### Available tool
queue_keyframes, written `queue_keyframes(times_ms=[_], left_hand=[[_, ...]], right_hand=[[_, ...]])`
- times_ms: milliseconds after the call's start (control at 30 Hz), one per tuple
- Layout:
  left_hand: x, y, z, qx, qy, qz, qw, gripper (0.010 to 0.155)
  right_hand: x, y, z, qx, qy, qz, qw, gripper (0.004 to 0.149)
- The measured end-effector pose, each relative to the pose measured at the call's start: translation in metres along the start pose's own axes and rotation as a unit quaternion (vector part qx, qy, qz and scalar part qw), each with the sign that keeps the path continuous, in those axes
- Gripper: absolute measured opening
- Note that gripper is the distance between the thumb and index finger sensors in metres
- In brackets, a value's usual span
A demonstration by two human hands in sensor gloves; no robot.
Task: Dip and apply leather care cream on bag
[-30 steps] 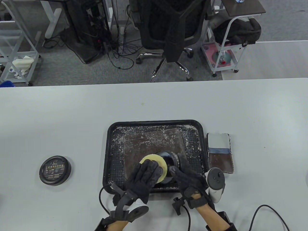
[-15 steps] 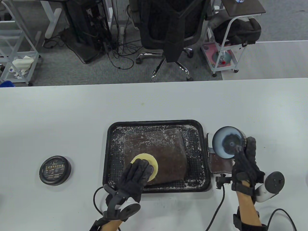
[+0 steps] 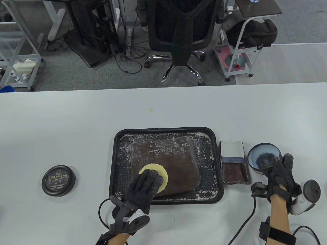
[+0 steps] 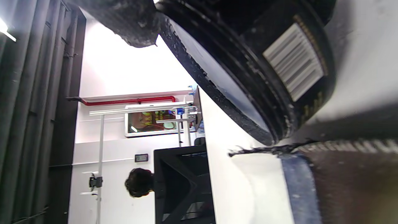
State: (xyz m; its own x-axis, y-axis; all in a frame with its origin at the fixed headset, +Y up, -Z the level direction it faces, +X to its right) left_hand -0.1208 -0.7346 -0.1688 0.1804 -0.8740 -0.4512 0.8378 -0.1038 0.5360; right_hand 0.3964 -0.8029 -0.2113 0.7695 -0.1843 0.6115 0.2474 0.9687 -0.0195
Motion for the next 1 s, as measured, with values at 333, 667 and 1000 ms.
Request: queue_keyframes(times_ms=[333, 667, 1000], left_hand=[[0.004, -0.002, -0.001, -0.006, -0.017, -0.003, 1.000, 0.055], [0.004, -0.003, 0.000, -0.007, -0.017, -0.001, 1.000, 0.056], [0.004, -0.006, 0.000, -0.011, -0.018, 0.004, 1.000, 0.056]], right_hand=[[0.007, 0.002, 0.002, -0.015, -0.019, 0.070, 0.997, 0.072], [-0.006, 0.018, 0.011, 0.008, -0.004, 0.199, 0.980, 0.075], [-0.056, 0.049, 0.038, 0.141, 0.057, 0.324, 0.934, 0.078]])
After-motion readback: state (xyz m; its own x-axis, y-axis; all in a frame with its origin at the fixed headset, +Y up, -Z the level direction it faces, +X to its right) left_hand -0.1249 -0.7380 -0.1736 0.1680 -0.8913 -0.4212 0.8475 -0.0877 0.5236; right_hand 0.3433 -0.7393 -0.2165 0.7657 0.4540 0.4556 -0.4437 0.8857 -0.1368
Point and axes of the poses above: the tracker on the back of each hand, its own y axis roughly to the thumb side, its own z axis roughly from the fingertips to the wrist, x = y × z, the point moved 3 cm from there along -z, roughly from the wrist to the fingertips, and after that the axes turned 9 degrees about -z, right-handed, at the moved point
